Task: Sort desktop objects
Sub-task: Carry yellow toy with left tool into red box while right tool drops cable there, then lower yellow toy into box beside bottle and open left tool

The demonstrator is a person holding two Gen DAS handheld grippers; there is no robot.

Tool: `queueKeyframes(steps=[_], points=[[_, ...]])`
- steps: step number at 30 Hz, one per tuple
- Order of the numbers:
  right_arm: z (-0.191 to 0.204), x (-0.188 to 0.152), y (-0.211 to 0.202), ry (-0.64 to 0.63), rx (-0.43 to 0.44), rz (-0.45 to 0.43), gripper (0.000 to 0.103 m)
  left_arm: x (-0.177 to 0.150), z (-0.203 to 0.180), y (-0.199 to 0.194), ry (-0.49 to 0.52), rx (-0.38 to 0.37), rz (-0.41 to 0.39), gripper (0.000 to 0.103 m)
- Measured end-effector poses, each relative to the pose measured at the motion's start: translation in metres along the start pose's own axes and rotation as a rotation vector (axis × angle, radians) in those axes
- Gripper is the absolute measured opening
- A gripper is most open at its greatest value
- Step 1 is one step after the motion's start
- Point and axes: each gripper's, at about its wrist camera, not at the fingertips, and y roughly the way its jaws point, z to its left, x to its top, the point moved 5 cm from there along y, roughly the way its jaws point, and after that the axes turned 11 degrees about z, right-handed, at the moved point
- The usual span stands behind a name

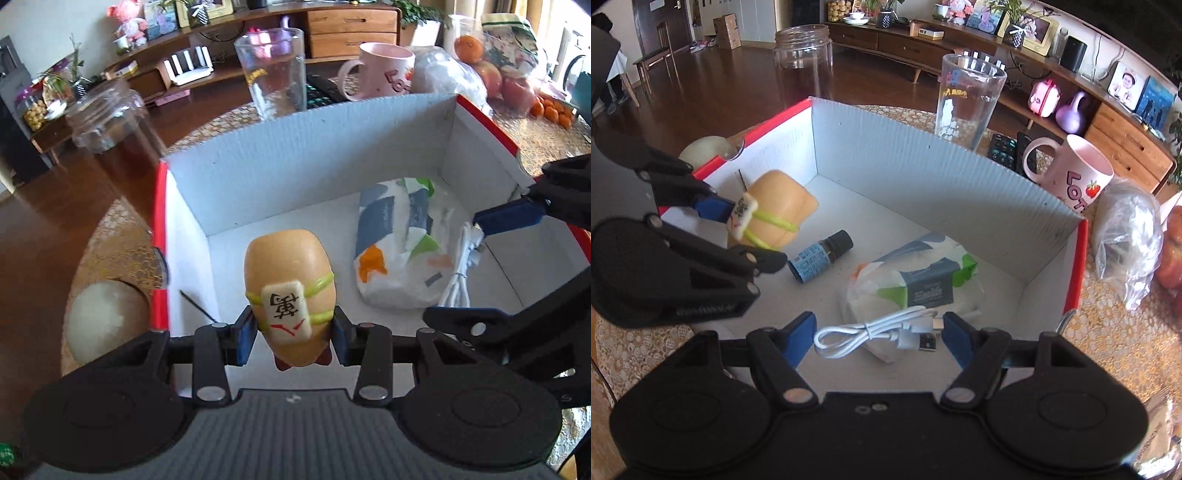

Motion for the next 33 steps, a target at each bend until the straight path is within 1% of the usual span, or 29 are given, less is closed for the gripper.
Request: queueKeyframes(steps=[4, 6, 8, 11, 16, 20, 23, 30, 33], points=[[-0.003, -0.002, -0.001, 0.011, 0.008, -0.003, 0.074, -0.003, -0.001, 0.011, -0.01, -0.019, 0.031, 0.04], [-0.004, -0.003, -0.001, 0.008, 0.007, -0.002, 0.077, -0.007, -0.001, 0.017, -0.019, -0.024, 0.05, 0.041], [-0.003, -0.004, -0.001, 0.001, 0.006, -0.003, 0.078, -0.008, 0.0, 0.021, -0.045, -0.053, 0.061, 0.041], [-0.004, -0.005, -0.002, 0.005, 0.01, 0.0, 0.084, -0.009, 0.0, 0.022, -0.061, -0.068, 0.067, 0.041], [-0.004, -0.006, -0.012, -0.014, 0.003, -0.026, 0.089, -0.011, 0.001, 0.018, -0.08, -0.085, 0.05, 0.043], [-0.007, -0.009, -0.022, -0.013, 0.008, -0.052, 0.095, -0.013, -0.001, 0.009, -0.091, -0.105, 0.025, 0.055], [-0.009, -0.012, -0.031, -0.021, 0.009, -0.069, 0.097, -0.012, -0.004, 0.002, -0.09, -0.107, 0.008, 0.061], [-0.015, -0.023, -0.053, -0.036, -0.003, -0.116, 0.099, -0.012, -0.002, -0.011, -0.121, -0.127, -0.026, 0.067], [-0.018, -0.028, -0.061, -0.034, 0.001, -0.134, 0.1, -0.011, -0.003, -0.016, -0.137, -0.142, -0.048, 0.078]])
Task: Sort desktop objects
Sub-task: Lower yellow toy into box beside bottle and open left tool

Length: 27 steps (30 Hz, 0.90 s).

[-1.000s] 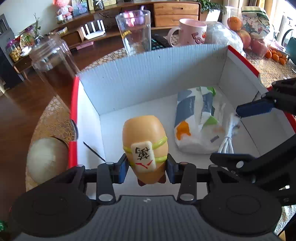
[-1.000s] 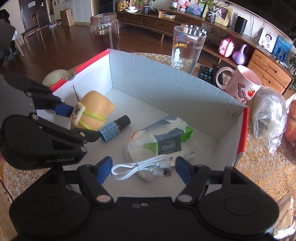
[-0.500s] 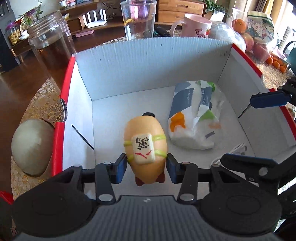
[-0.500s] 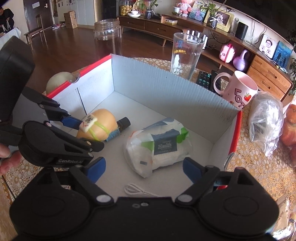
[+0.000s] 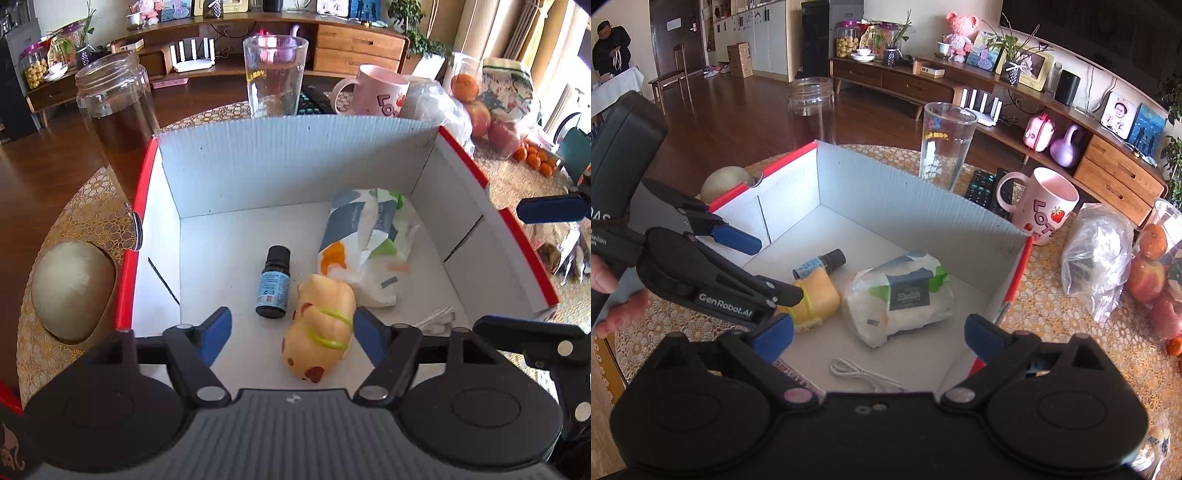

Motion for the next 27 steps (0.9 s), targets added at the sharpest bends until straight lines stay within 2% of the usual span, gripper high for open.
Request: queueKeyframes(steps=[1, 2, 6, 9, 14, 21, 27], points=[[0.0, 0.0, -0.002, 0.003, 0.001, -0.008, 0.1, 0.0, -0.001, -0.002, -0.002, 0.004, -0.009, 0.086], [0.0, -0.001, -0.004, 0.005, 0.0, -0.016, 0.101, 0.0, -0.002, -0.004, -0.004, 0.019, -0.017, 0.089], [-0.001, -0.003, -0.012, 0.013, 0.015, -0.042, 0.103, -0.001, 0.001, -0.01, -0.032, 0.028, -0.038, 0.091], [0.002, -0.004, -0.016, 0.007, 0.025, -0.042, 0.103, -0.002, 0.006, -0.015, -0.06, 0.027, -0.047, 0.1], [0.001, -0.008, -0.024, 0.039, 0.051, -0.055, 0.103, -0.006, 0.008, -0.021, -0.075, 0.027, -0.05, 0.1], [-0.006, -0.023, -0.041, 0.083, 0.012, -0.116, 0.103, -0.012, 0.004, -0.025, -0.078, 0.041, -0.054, 0.1], [-0.011, -0.037, -0.049, 0.123, 0.116, -0.135, 0.103, -0.019, -0.003, -0.028, -0.069, 0.051, -0.053, 0.1]])
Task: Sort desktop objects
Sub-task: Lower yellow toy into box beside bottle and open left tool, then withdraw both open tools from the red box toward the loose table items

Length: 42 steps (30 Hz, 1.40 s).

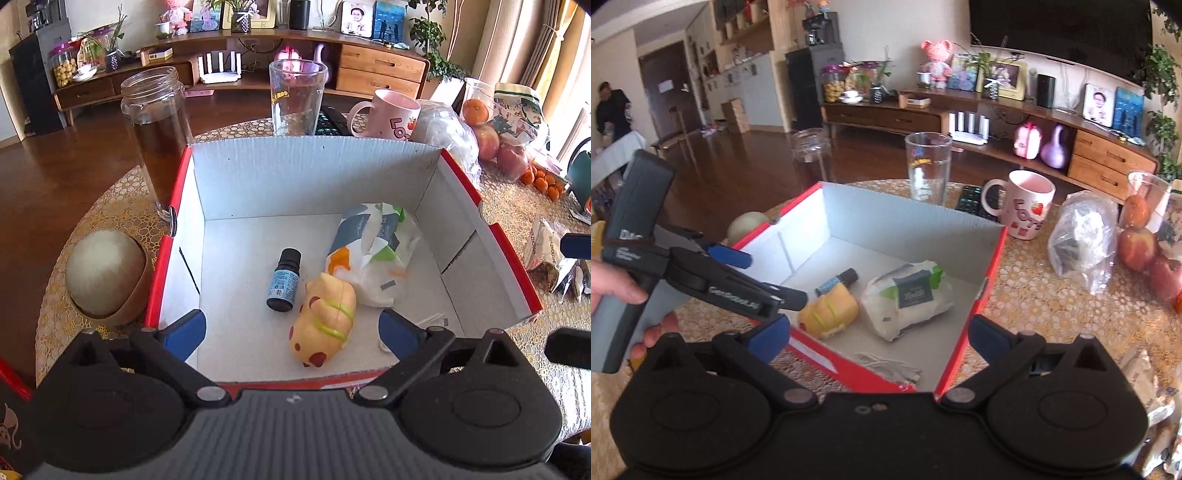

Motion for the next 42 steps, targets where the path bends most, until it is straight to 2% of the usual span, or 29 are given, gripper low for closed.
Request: queueKeyframes(steps=[2, 9, 14, 26, 31, 42], points=[[0.0, -0.004, -0.003, 0.012, 0.019, 0.01, 0.103, -0.002, -0.002, -0.002, 0.005, 0.005, -0.004, 0.1], [0.001, -0.015, -0.029, 0.015, 0.017, -0.067, 0.103, -0.01, -0.01, -0.012, 0.004, 0.006, -0.018, 0.1], [0.001, -0.023, -0.047, 0.004, 0.049, -0.082, 0.103, -0.014, -0.016, -0.02, -0.004, 0.009, -0.035, 0.103], [-0.015, -0.049, -0.085, 0.018, -0.041, -0.112, 0.103, -0.028, -0.042, -0.04, 0.024, 0.011, -0.054, 0.103], [-0.028, -0.063, -0.099, 0.061, -0.06, -0.127, 0.103, -0.036, -0.056, -0.049, 0.045, 0.004, -0.053, 0.103], [-0.063, -0.107, -0.124, 0.13, -0.172, -0.14, 0.103, -0.055, -0.108, -0.067, 0.134, 0.007, -0.096, 0.103]])
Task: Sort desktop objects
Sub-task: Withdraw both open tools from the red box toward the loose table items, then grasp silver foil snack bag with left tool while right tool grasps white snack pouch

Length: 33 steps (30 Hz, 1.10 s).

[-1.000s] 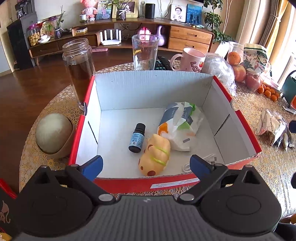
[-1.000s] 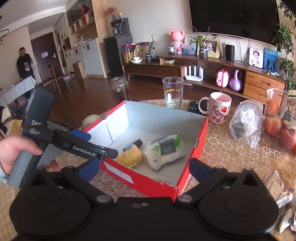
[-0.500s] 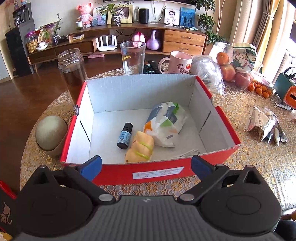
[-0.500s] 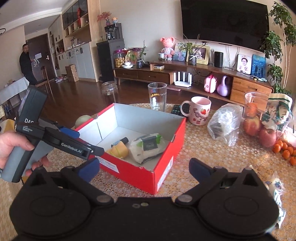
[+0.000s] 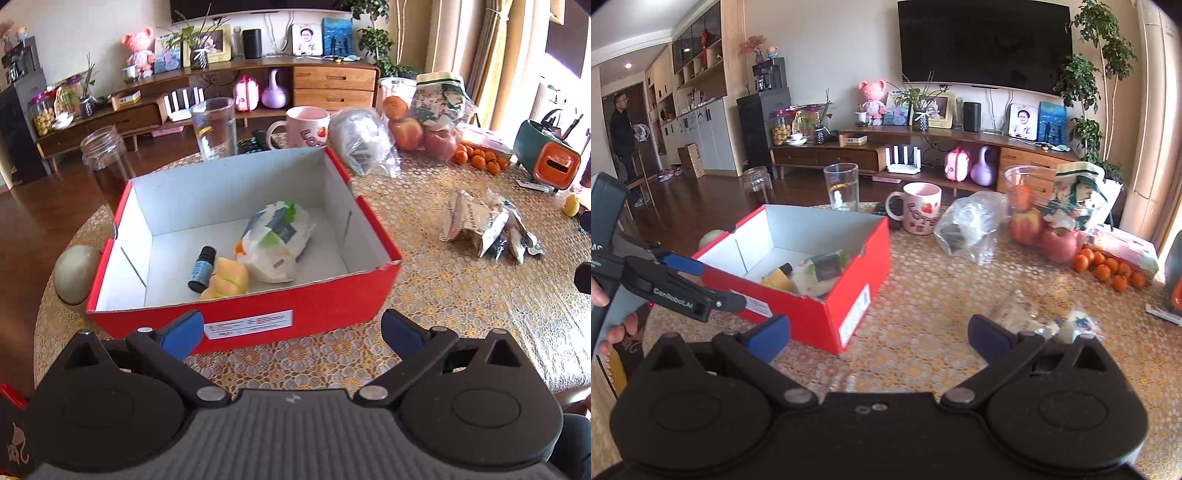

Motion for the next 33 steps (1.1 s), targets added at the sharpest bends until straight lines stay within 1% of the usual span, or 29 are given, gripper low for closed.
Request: queueKeyframes(steps=[2, 5, 9, 14, 20, 24, 28, 33], points=[[-0.011, -0.006, -0.004, 0.023, -0.023, 0.003, 0.103, 0.0, -0.012, -0.003, 0.014, -0.009, -0.013, 0.103], [-0.03, -0.017, -0.008, 0.059, -0.03, 0.008, 0.103, 0.0, -0.031, -0.006, 0.031, -0.038, -0.025, 0.103], [-0.054, -0.031, -0.011, 0.073, -0.102, 0.015, 0.103, 0.0, -0.059, -0.006, 0.053, -0.063, -0.038, 0.103], [-0.078, -0.049, -0.014, 0.088, -0.101, 0.022, 0.103, 0.001, -0.093, -0.002, 0.083, -0.082, -0.051, 0.103], [-0.108, -0.069, -0.014, 0.09, -0.19, 0.038, 0.102, 0.003, -0.135, 0.006, 0.126, -0.098, -0.069, 0.103], [-0.129, -0.08, -0.008, 0.115, -0.187, 0.064, 0.101, 0.005, -0.159, 0.013, 0.138, -0.098, -0.08, 0.103], [-0.147, -0.09, -0.005, 0.124, -0.211, 0.065, 0.1, 0.005, -0.18, 0.023, 0.15, -0.121, -0.09, 0.103], [-0.169, -0.099, 0.0, 0.162, -0.223, 0.07, 0.1, 0.004, -0.204, 0.04, 0.183, -0.152, -0.084, 0.103]])
